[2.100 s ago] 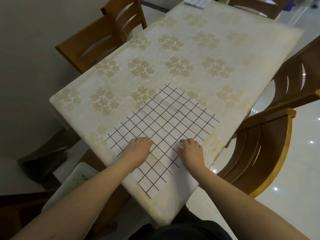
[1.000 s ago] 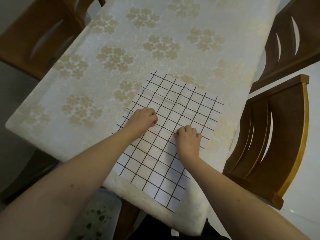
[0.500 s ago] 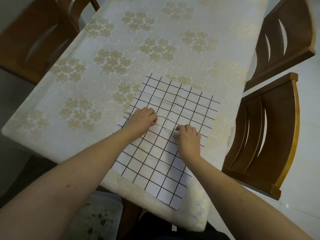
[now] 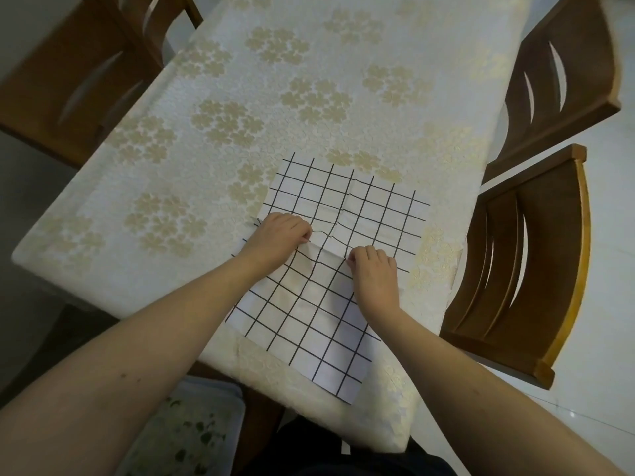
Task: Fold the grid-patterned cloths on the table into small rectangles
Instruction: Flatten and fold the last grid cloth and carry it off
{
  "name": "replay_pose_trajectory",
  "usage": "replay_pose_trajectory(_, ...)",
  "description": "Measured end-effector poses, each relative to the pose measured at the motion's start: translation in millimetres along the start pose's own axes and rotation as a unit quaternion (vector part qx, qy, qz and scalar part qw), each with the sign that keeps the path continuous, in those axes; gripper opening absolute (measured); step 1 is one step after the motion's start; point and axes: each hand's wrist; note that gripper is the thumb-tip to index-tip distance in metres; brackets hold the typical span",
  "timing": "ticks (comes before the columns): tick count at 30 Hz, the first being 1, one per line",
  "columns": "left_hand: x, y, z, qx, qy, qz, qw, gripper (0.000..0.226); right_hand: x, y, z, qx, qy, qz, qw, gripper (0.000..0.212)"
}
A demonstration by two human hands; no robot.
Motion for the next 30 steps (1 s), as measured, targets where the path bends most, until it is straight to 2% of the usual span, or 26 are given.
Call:
replay_pose_trajectory(4,5,-2,-4,0.018,0.001,-0.011,1.000,0.012,8,-3,-14,0.008,-0.029,-0.046,0.998,0.009)
replay_pose_trajectory(7,6,0,-9,0.009,-0.015,0.001,1.000,0.036,14,-5,-21,0.019,-0.037,-0.065,0.997,0.009)
replay_pose_trajectory(8,5,1,-10,0.009,-0.021,0.011,1.000,0.038,16,-5,-24,0.024,-0.037,-0.075,0.996,0.011)
replay_pose_trajectory(12,5,0,-15,0.014,-0.030,0.012,0.999,0.015,24,-4,-37,0.046,-0.019,-0.110,0.993,0.020)
replay_pose_trajectory(15,8,-3,-24,0.016,-0.016,-0.016,1.000,0.009,38,3,-44,0.026,0.016,-0.114,0.993,0.028)
replay_pose_trajectory(18,11,-5,-37,0.004,-0.013,-0.024,1.000,0.007,50,8,-54,0.004,0.063,-0.095,0.993,0.016)
replay_pose_trajectory(21,12,-8,-52,-0.003,-0.031,-0.030,0.999,0.006,53,3,-69,0.012,0.056,-0.059,0.997,0.009)
replay_pose_trajectory(25,13,-20,-80,0.033,-0.062,-0.046,0.996,0.007,49,-18,-97,0.035,0.029,-0.042,0.998,0.006)
replay_pose_trajectory(30,24,-43,-123,0.139,-0.069,-0.066,0.986,0.010,40,-51,-138,0.089,0.021,-0.069,0.993,0.009)
Point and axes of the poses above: each hand's wrist, its own y-axis away from the middle knuckle, its own z-axis out of the palm, x = y × z, and after that the axes turned 8 degrees about x, right-handed
